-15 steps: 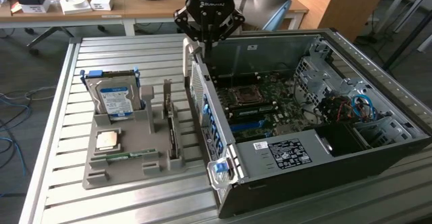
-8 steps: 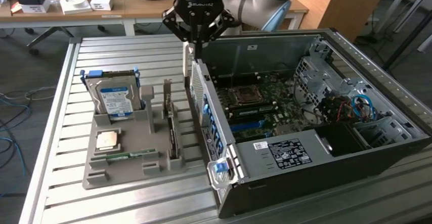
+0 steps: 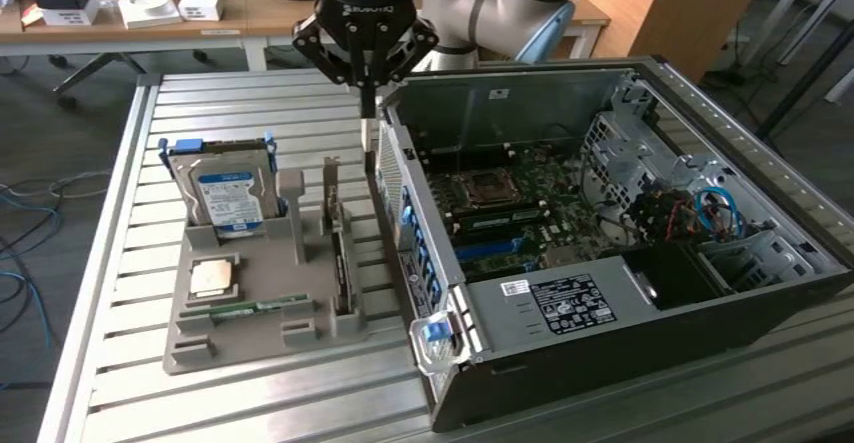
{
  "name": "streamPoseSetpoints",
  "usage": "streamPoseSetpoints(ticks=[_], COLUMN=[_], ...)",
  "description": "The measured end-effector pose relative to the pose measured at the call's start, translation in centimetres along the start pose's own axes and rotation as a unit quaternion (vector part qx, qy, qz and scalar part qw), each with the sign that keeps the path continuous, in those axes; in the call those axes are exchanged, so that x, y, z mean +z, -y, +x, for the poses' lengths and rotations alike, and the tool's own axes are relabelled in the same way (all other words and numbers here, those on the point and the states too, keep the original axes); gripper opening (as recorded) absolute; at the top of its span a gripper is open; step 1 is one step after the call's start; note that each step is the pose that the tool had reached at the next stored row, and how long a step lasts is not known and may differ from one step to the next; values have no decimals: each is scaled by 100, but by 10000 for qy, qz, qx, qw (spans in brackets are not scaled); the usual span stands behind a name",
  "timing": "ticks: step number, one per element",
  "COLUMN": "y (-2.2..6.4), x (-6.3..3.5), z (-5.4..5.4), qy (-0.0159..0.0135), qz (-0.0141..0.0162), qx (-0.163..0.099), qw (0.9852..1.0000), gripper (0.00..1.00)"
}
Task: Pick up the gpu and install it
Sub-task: 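Reach for the gpu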
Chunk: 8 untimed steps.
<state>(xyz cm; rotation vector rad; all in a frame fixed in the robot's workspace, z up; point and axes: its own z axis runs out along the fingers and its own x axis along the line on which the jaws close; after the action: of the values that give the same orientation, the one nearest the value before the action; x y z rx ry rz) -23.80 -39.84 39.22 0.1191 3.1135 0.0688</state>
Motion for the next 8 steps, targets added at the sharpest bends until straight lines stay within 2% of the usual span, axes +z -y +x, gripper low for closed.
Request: streamPoseSetpoints(ticks=[8], y=[12], x=[1], z=[216], qy=[0], qz=[0], qx=[4], qw=[10000], gripper=[11])
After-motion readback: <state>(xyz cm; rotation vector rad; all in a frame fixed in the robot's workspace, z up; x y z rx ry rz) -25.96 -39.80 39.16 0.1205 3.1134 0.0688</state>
